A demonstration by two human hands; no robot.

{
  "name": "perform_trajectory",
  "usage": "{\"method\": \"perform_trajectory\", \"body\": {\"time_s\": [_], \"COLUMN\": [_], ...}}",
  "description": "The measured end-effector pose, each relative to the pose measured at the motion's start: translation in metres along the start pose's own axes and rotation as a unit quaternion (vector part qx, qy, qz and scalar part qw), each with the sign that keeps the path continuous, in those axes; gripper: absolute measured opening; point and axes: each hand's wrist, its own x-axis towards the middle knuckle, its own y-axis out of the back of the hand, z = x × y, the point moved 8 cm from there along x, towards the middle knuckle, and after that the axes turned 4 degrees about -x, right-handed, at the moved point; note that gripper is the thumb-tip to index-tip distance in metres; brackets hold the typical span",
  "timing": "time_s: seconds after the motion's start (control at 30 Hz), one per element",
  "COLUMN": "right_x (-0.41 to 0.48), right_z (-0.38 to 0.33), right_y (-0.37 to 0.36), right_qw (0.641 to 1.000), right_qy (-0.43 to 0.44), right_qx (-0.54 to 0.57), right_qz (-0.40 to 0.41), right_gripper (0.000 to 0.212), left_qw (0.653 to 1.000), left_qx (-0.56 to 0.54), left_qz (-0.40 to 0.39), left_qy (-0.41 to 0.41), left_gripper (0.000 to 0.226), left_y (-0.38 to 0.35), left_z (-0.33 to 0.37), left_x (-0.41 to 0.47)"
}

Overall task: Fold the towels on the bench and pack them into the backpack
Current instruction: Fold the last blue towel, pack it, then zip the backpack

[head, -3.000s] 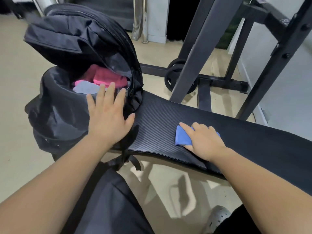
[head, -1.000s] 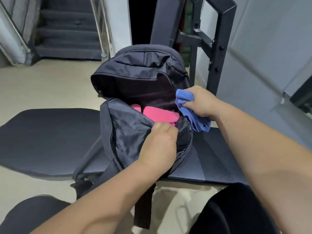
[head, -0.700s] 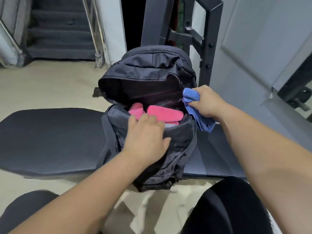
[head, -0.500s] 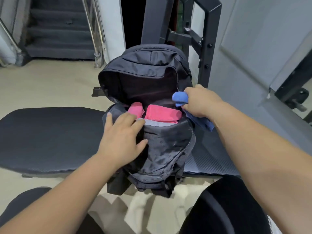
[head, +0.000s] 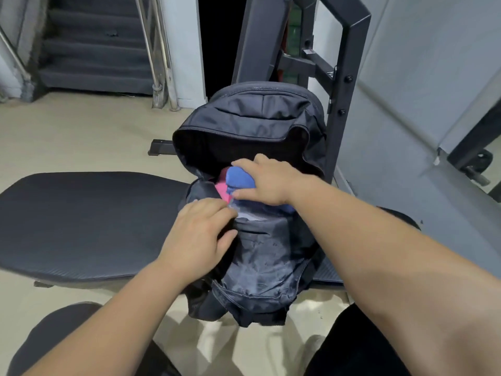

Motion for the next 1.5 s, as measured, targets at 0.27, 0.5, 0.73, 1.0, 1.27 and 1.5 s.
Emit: {"method": "perform_trajectory", "body": {"time_s": [0.27, 0.5, 0.73, 1.0, 1.27, 1.5], "right_x": [0.009, 0.009, 0.035, 0.053, 0.038, 0.026], "right_z": [0.033, 0.021, 0.022, 0.007, -0.021, -0.001], "right_y": [-0.041, -0.028, -0.015, -0.045, -0.041, -0.039], "right_qw": [0.991, 0.993, 0.971, 0.783, 0.937, 0.943], "right_qy": [-0.083, -0.022, -0.096, -0.262, -0.07, -0.068], "right_qx": [0.072, 0.09, 0.218, 0.55, 0.338, 0.318], "right_qz": [-0.076, -0.071, -0.001, 0.123, 0.052, 0.07], "right_gripper": [0.065, 0.069, 0.054, 0.009, 0.035, 0.039], "left_qw": [0.998, 0.999, 0.999, 0.997, 0.997, 0.998], "left_qx": [-0.015, -0.014, -0.037, -0.062, -0.05, -0.057], "left_qz": [-0.05, -0.024, -0.007, 0.0, 0.008, 0.005], "left_qy": [-0.025, -0.027, -0.03, -0.04, -0.053, -0.039], "left_gripper": [0.047, 0.044, 0.05, 0.054, 0.052, 0.051], "left_y": [-0.005, -0.007, -0.008, -0.004, -0.006, -0.009], "left_z": [-0.007, -0.009, -0.01, -0.006, -0.008, -0.008], "left_x": [-0.005, 0.006, -0.008, -0.021, -0.026, -0.028]}}
